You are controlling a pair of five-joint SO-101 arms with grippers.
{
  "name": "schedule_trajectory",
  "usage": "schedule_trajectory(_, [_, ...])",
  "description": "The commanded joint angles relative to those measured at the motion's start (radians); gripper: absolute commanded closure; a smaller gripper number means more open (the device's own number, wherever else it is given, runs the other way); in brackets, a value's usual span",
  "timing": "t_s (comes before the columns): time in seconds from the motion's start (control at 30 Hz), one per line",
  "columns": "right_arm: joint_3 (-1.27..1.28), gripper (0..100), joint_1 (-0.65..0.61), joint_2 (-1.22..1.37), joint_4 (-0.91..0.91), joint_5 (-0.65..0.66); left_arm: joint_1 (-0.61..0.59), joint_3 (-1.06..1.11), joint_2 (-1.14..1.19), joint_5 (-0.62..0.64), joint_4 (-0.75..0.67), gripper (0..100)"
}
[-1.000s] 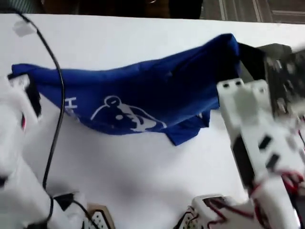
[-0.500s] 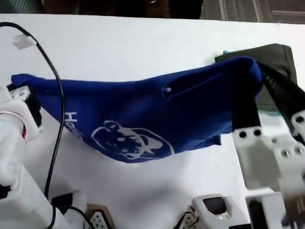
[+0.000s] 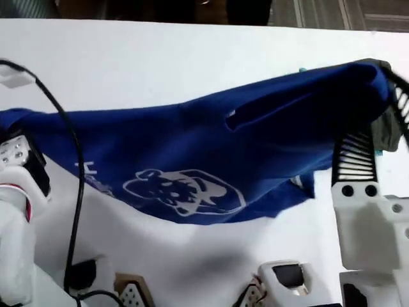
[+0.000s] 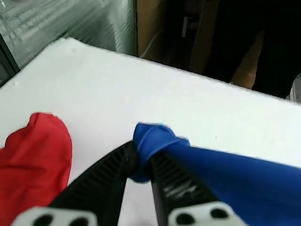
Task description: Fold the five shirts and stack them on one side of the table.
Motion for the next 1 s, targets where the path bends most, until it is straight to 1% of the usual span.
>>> schedule_trajectory(0.0, [0.003, 98.1, 0.065, -0.004, -0.07, 0.037, -0.012, 0.031, -0.011, -0.011, 0.008, 97])
schedule_trajectory(0.37, [-0.006, 98.1, 0.068, -0.016, -0.03, 0.044, -0.011, 0.056, -0.104, -0.009, 0.014, 97])
schedule_trajectory(0.53, [0.002, 98.1, 0.068, -0.071, -0.03, 0.043, -0.014, 0.176, -0.158, -0.032, 0.012, 97])
schedule_trajectory(0.67, [0.005, 98.1, 0.07, -0.088, -0.013, 0.043, -0.011, 0.217, -0.19, -0.032, 0.014, 97])
schedule_trajectory(0.87, [0.006, 98.1, 0.07, -0.022, -0.002, 0.041, -0.014, 0.236, -0.184, -0.032, 0.011, 97])
schedule_trajectory(0.97, [0.043, 98.1, 0.068, 0.054, 0.005, 0.026, -0.011, 0.286, -0.117, -0.032, 0.003, 97])
